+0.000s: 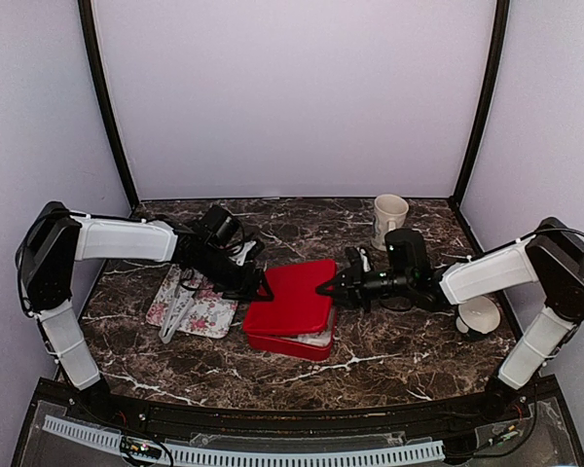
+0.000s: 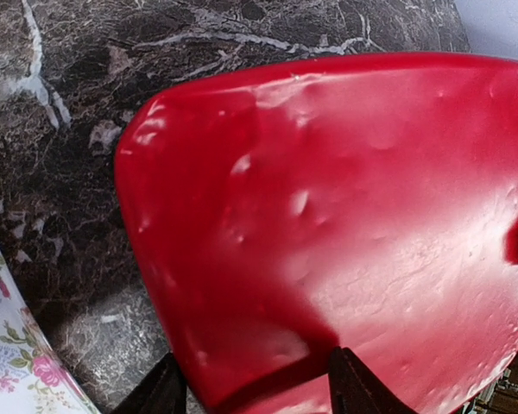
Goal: Pack the chocolate
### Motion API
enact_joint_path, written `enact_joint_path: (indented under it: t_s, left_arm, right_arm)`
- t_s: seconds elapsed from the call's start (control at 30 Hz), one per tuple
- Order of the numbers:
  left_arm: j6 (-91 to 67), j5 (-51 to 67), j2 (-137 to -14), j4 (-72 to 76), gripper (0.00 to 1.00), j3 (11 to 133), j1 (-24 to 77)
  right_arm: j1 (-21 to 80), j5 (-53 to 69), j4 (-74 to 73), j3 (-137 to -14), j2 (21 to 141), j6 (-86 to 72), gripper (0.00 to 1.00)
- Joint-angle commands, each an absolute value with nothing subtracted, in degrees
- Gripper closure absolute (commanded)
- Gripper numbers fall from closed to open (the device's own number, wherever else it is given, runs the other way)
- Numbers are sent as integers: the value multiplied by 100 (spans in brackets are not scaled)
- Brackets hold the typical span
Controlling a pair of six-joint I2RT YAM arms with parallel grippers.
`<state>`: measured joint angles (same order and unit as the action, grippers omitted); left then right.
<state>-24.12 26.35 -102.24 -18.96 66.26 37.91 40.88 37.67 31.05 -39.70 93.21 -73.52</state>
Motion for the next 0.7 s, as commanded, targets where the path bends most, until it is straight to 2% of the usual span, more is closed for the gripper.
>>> enact_joint_path:
  t_s: [0.0, 0.17, 0.53, 0.6, 0.67]
  left_arm:
    - [-2155, 2471, -10304, -2175, 44, 6756, 3984]
    - [-2061, 2323, -10434, -2370, 45, 6817, 4100]
    - [-2121, 2172, -10762, -2589, 47, 7088, 4342]
    - [-2138, 2174, -10802, -2605, 47, 7130, 4378]
    - [-2127, 2135, -10839, -2637, 47, 7174, 4422]
  right_arm:
    - [4007, 3945, 2890, -3896, 9174, -7099, 100]
    - [3865, 3850, 2081, -3959, 8845, -6696, 82]
    - [3472, 3007, -747, -4404, 8373, -5442, 26]
    - [3479, 2992, -881, -4411, 8417, -5389, 17]
    - [3501, 3165, -702, -4351, 8512, -5472, 13]
